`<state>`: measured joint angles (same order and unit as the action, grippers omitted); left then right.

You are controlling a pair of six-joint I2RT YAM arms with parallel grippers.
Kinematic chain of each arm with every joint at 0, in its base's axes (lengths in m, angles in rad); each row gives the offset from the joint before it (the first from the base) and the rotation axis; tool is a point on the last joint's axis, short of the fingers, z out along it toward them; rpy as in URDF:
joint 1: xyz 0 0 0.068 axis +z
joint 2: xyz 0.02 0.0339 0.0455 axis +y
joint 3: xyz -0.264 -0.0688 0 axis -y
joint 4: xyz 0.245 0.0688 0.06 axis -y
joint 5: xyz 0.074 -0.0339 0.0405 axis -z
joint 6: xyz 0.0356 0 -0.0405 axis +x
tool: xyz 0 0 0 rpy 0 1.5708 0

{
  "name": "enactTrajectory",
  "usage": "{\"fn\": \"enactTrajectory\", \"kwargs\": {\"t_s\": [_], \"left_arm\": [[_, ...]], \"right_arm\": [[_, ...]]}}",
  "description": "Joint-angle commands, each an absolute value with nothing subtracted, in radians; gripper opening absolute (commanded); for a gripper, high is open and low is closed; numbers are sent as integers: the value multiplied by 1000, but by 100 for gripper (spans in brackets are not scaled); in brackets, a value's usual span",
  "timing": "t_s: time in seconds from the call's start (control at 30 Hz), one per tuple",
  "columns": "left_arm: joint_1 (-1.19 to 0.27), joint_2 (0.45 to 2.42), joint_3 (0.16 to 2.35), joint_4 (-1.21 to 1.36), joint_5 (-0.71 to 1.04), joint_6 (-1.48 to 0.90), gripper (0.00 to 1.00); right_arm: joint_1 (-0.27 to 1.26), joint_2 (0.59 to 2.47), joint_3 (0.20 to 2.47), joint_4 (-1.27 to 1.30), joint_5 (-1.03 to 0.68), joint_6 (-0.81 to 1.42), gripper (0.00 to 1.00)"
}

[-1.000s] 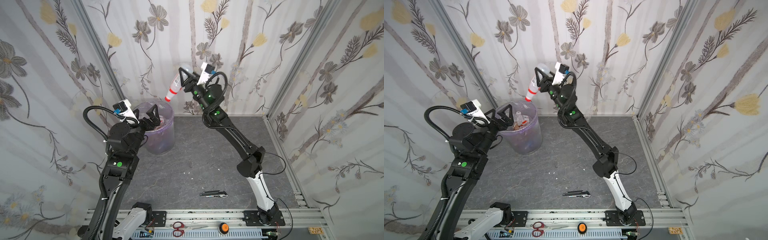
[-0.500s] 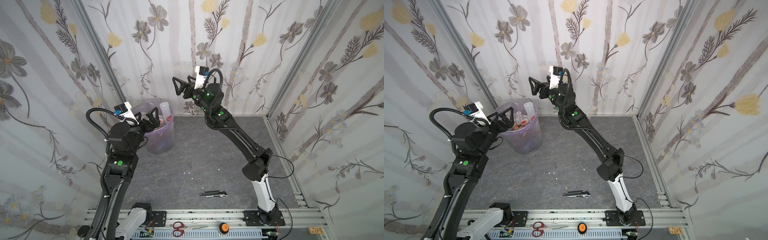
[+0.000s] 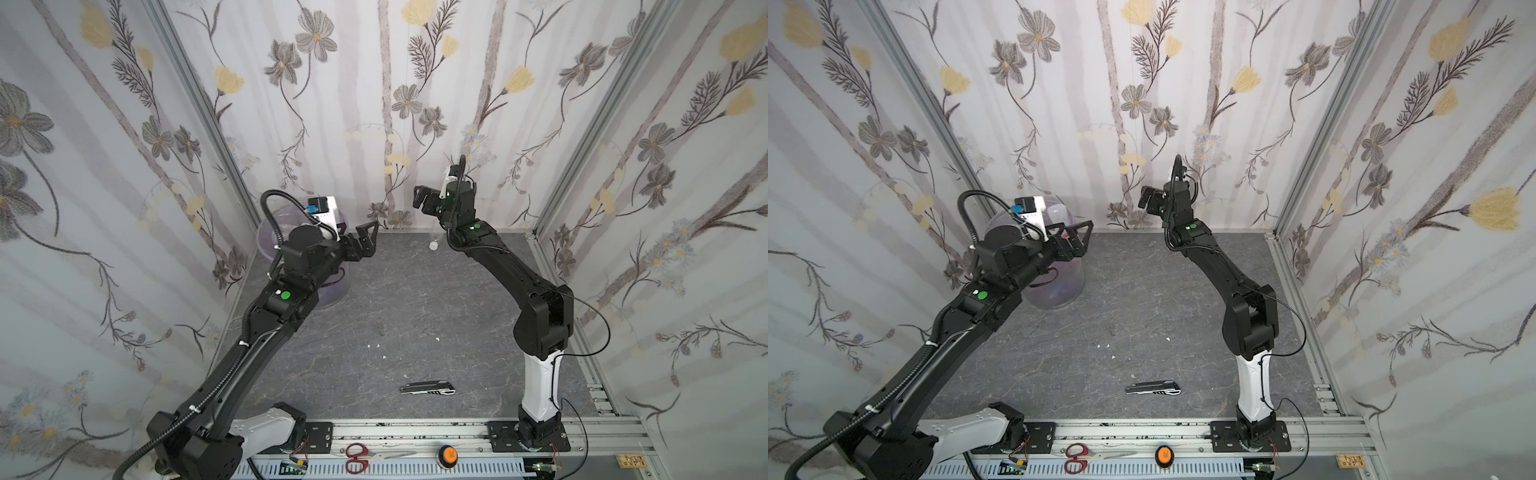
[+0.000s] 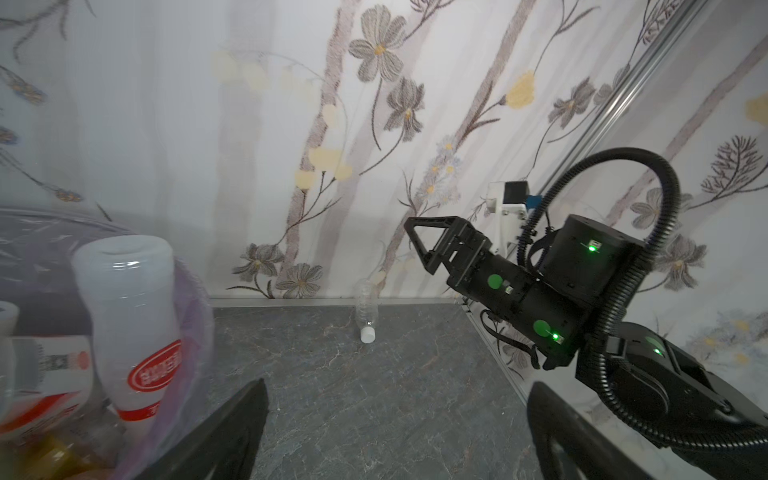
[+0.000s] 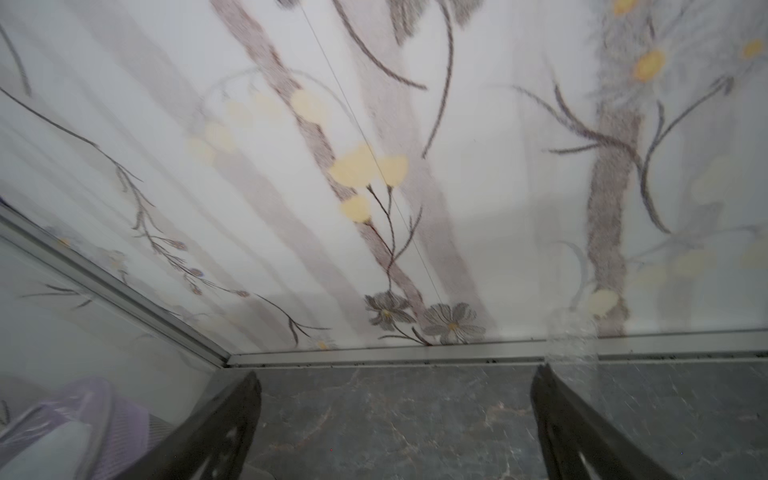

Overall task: Throw the plastic bottles in the bin
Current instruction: 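Move the right gripper down onto the clear white-capped bottle while left withdraws, then position the right gripper around the clear bottle's cap end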

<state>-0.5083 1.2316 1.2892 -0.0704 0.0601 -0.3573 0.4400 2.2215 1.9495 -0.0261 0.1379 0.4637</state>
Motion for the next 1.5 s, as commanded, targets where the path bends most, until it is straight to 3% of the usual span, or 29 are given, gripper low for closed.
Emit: {"fn": "enactTrajectory", "kwargs": {"t_s": [0.0, 0.3, 0.83, 1.3, 1.47], "left_arm": [[-547, 1305, 1347, -35, 1, -311, 100], [-594, 1453, 1414, -20, 18, -324, 100], [-592, 1508, 1363, 38, 33, -345, 100], [-574, 1479, 1336, 56, 44, -348, 100], [-565, 1477, 1335, 60, 48, -347, 100]], "right_arm": [[415, 2285, 1950, -101, 161, 483, 100], [361, 2549, 2178, -337, 121, 483, 95], [325, 2718, 2333, -485, 104, 482, 80], [303, 2780, 2397, -529, 51, 517, 47], [304, 2834, 2507, -598, 30, 508, 49]]}}
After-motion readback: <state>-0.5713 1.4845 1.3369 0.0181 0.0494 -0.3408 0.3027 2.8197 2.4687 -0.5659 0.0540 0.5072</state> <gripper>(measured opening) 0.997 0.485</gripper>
